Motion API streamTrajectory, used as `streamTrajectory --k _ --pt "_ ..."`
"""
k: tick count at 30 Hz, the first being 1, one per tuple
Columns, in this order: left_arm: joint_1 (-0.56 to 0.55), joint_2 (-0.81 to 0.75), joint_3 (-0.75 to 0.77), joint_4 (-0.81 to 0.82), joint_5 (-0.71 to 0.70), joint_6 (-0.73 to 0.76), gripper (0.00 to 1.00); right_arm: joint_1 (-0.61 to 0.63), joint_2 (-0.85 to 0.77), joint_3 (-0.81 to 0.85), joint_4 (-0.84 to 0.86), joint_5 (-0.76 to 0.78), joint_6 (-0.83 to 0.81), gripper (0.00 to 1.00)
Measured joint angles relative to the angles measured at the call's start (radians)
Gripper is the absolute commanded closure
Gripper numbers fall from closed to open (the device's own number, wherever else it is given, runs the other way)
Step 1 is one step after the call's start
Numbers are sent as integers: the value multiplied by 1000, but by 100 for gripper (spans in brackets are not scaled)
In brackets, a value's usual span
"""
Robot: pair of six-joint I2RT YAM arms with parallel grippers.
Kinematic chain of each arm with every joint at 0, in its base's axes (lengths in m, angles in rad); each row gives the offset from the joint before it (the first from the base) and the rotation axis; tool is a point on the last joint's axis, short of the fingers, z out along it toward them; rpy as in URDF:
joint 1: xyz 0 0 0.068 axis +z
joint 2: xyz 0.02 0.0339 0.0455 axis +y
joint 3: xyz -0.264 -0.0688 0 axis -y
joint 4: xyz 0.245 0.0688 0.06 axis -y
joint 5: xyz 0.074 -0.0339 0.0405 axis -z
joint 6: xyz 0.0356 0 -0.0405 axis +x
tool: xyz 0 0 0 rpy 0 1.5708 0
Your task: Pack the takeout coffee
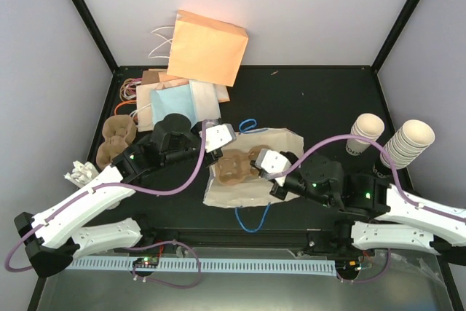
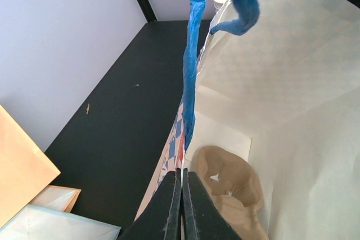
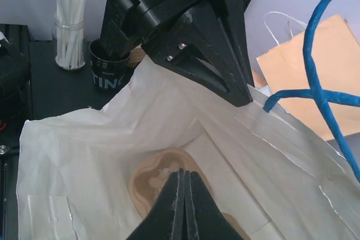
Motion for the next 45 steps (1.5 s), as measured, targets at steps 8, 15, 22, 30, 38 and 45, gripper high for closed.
streamTrajectory --k 8,15,22,30,38,45 --pt "0 -4 0 0 -2 0 98 0 140 8 -1 -15 -71 99" --pt "-1 -29 0 -7 -2 -1 98 1 238 -49 53 -15 -170 99" --pt "-1 -34 0 -10 1 -2 99 2 348 -130 89 25 -238 99" --pt "-6 -34 -4 -13 11 -2 99 -14 432 -222 195 90 -289 99" --pt "-17 -33 -24 -13 28 -2 98 -51 546 -208 311 122 -324 99" --pt "-21 -43 -38 -10 37 -2 98 -70 579 -199 350 164 -415 99"
